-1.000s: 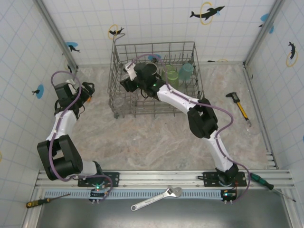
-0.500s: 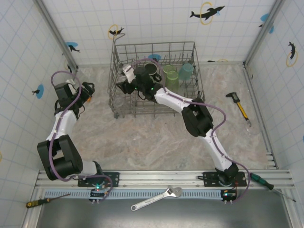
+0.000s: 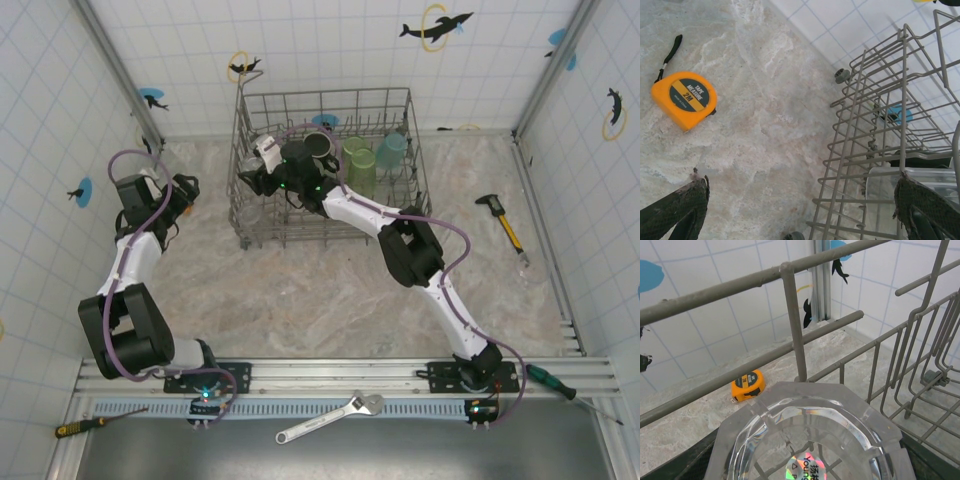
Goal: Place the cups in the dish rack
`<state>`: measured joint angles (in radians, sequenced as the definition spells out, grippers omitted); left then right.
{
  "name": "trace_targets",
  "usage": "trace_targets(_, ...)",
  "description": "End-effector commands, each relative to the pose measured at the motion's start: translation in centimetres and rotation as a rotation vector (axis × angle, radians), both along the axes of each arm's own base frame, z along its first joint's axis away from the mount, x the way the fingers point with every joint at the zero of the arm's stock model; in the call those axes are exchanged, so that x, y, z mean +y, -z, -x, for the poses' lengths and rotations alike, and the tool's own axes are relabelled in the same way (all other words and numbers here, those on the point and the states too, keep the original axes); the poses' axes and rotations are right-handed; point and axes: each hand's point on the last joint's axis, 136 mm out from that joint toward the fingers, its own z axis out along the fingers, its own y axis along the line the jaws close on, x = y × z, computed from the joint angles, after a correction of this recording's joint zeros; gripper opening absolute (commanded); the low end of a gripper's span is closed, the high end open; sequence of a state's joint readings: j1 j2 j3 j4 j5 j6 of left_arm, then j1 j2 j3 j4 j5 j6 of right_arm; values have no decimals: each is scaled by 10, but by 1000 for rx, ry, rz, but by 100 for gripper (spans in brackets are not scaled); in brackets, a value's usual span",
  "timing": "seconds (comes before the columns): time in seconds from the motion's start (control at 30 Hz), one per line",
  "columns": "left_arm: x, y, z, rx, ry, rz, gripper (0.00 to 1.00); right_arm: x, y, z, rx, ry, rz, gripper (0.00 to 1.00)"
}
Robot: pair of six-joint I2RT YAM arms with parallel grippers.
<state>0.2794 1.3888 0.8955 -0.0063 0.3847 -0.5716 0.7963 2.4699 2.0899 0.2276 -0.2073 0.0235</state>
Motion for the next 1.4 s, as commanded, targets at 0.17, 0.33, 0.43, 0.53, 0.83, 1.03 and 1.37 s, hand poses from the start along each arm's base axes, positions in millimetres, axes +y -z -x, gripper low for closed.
trace_targets(0.17,-3,6,-3,23,19,-12,98,5,22,-5,18,-5,7,13)
trace_targets(0.33,-3,5,-3,24,19,-14,98,3,23,-4,30,-11,23,13)
trace_targets(0.43,-3,5,-3,24,17,-14,98,1,20,-1,50,-25,28,12)
trace_targets(0.53,-2,4,-2,20,13,-18,98,1,22,6,78,-51,40,12)
trace_targets(0.83,-1,0,-2,12,4,-23,98,-2,53,14,189,-38,98,13)
trace_targets(1.03,-1,0,-2,12,3,-11,98,-7,70,11,184,8,162,28)
trace_targets(1.37,-3,-5,-2,-1,8,-3,98,-2,59,11,156,14,140,66)
